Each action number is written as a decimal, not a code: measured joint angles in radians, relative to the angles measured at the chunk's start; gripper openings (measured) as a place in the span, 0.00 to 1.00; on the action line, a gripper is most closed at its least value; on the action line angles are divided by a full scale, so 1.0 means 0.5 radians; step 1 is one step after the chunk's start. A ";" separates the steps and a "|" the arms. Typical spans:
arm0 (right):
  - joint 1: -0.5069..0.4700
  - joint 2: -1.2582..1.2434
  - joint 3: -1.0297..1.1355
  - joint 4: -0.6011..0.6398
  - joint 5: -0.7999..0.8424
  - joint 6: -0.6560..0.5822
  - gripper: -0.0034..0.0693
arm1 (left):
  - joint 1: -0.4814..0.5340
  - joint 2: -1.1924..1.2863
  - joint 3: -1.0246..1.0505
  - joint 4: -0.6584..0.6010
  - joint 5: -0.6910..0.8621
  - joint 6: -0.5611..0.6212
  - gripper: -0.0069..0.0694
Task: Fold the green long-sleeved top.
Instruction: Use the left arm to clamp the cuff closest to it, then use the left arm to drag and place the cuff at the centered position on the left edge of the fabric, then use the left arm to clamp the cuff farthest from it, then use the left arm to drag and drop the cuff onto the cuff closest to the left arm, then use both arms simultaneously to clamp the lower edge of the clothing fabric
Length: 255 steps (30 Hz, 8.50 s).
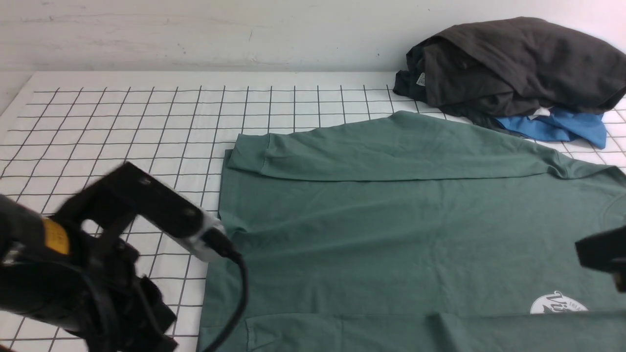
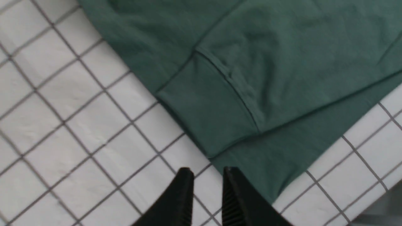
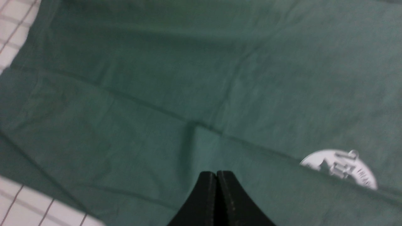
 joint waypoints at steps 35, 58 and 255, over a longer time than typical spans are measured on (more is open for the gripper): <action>0.207 0.059 -0.022 -0.187 0.228 0.077 0.03 | -0.126 1.304 -0.359 0.176 -0.207 -0.014 0.57; 0.207 0.059 -0.022 -0.175 0.230 0.077 0.03 | -0.118 1.132 -0.835 0.294 -0.038 -0.016 0.12; 0.844 0.038 0.455 -0.607 0.136 -0.299 0.69 | -0.342 0.641 0.372 0.424 0.032 0.124 0.11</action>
